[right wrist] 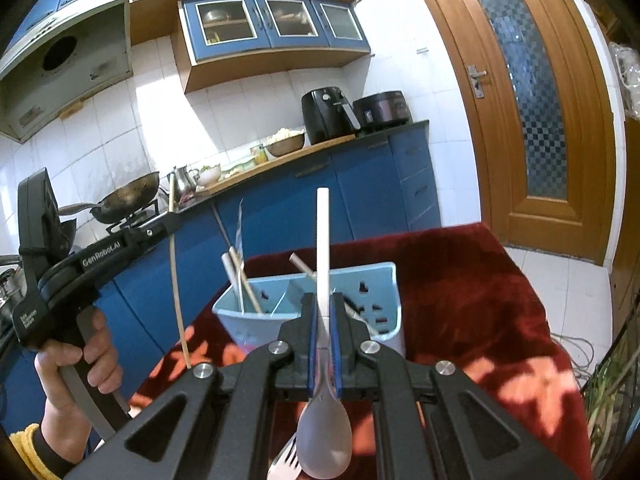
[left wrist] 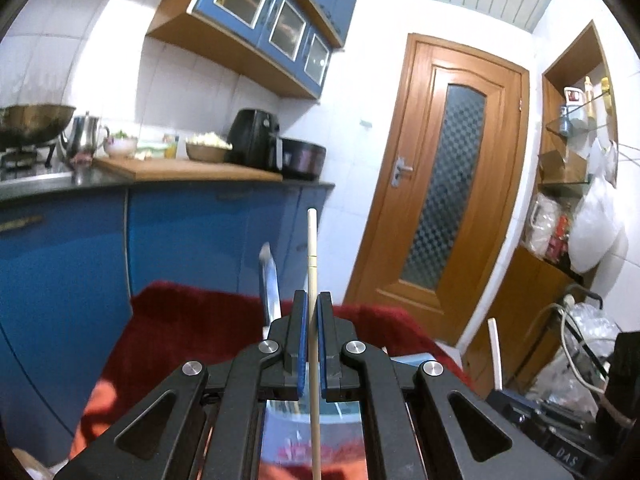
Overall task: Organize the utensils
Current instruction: 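Carry the chopstick and spoon over the blue box and open both grippers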
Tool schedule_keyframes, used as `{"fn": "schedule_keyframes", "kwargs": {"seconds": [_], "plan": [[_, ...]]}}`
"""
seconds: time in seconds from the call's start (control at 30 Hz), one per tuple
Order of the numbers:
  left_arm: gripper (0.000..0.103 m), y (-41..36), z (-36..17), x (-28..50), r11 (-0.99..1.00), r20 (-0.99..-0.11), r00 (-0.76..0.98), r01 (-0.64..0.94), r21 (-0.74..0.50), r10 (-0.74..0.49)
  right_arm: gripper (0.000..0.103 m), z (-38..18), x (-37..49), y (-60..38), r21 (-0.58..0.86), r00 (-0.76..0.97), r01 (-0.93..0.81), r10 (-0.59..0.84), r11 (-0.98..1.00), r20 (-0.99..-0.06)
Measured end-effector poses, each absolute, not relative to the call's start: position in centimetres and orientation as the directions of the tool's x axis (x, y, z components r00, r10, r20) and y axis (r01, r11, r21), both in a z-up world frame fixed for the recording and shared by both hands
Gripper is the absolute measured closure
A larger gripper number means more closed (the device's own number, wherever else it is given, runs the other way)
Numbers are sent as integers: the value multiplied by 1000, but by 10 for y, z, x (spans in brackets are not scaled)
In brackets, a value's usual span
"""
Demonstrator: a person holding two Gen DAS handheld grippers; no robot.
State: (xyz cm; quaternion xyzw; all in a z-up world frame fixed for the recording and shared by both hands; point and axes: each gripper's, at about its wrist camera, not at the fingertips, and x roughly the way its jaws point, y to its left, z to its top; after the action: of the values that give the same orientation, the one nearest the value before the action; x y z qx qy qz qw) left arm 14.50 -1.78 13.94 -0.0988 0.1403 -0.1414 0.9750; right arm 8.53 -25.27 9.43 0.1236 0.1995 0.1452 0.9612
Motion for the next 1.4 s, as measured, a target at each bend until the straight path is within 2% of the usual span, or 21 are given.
{"fn": "schedule_keyframes", "kwargs": {"seconds": [0.3, 0.6, 0.73, 1.0, 1.17, 1.27, 1.4], "plan": [[99, -22, 150, 180, 947, -153, 956, 211, -242, -252, 95, 102, 131, -258, 287, 919, -226, 301, 931, -254], [99, -31, 124, 203, 952, -149, 963, 184, -243, -224, 95, 87, 162, -252, 266, 939, -220, 278, 938, -202], [99, -32, 111, 208, 950, -148, 962, 187, -249, -229, 95, 77, 168, -247, 225, 939, -216, 266, 950, -220], [98, -40, 94, 215, 947, -200, 943, 216, -238, -266, 93, 66, 170, -244, 223, 921, -232, 288, 947, -264], [86, -39, 92, 214, 940, -240, 928, 222, -260, -285, 79, 72, 165, -249, 246, 923, -235, 295, 940, -245], [81, -38, 93, 210, 936, -251, 921, 228, -270, -297, 79, 78, 160, -250, 253, 925, -238, 298, 938, -235], [80, -36, 98, 201, 937, -278, 910, 238, -257, -308, 79, 87, 151, -247, 248, 926, -239, 297, 939, -233]]}}
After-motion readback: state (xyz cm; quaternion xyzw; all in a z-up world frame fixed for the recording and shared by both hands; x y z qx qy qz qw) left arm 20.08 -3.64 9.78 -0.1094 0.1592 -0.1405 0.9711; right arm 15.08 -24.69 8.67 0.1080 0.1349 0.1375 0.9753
